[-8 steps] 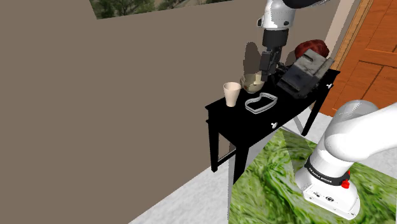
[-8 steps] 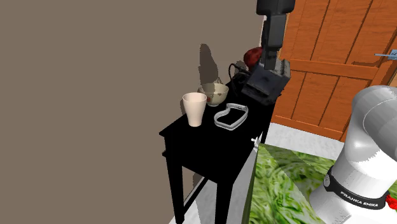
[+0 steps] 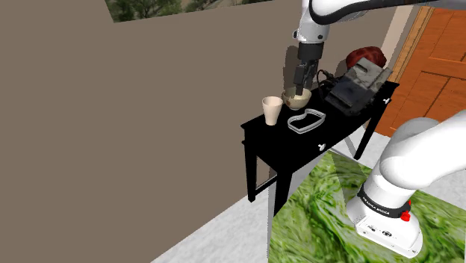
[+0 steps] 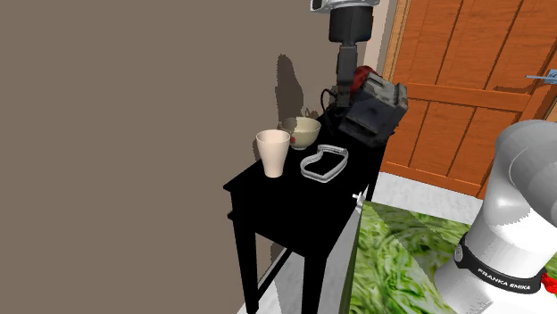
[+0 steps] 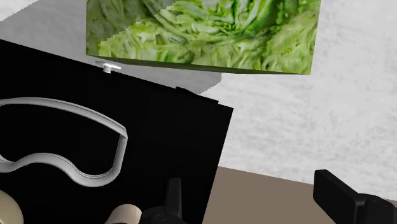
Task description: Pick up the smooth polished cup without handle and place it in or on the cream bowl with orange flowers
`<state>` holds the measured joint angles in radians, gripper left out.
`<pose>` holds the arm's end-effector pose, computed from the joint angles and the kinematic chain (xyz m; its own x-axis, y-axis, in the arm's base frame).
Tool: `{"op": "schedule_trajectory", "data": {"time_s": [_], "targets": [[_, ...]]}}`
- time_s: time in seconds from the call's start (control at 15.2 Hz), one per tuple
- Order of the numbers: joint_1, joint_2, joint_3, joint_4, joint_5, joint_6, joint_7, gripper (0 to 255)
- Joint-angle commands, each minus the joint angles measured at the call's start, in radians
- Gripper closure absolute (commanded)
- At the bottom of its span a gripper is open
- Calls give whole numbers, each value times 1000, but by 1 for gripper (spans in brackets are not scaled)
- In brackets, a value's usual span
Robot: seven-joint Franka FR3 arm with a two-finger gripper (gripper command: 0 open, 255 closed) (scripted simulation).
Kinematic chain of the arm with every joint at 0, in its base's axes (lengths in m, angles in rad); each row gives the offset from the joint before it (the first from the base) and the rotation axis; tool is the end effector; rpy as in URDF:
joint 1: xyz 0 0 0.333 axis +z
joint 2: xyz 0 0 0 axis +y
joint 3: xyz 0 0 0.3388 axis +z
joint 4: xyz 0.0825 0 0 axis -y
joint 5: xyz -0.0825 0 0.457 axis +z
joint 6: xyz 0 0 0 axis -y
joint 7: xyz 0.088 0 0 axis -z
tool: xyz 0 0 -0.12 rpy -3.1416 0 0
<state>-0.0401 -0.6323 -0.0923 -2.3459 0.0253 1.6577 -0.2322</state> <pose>0.4083 -0.0559 0.5460 0.9923 0.1176 -0.0381 0.1138 -0.9894 -0.0906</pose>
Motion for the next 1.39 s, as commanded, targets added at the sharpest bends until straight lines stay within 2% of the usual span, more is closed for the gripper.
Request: {"op": "schedule_trajectory", "data": {"time_s": [0.0, 0.66, 1.32], "targets": [[-6, 57, -22, 2, -5, 59, -24, 0], [-25, 394, -133, 142, 22, 269, -161, 0], [-68, 771, -198, 412, 149, 366, -317, 0]]}}
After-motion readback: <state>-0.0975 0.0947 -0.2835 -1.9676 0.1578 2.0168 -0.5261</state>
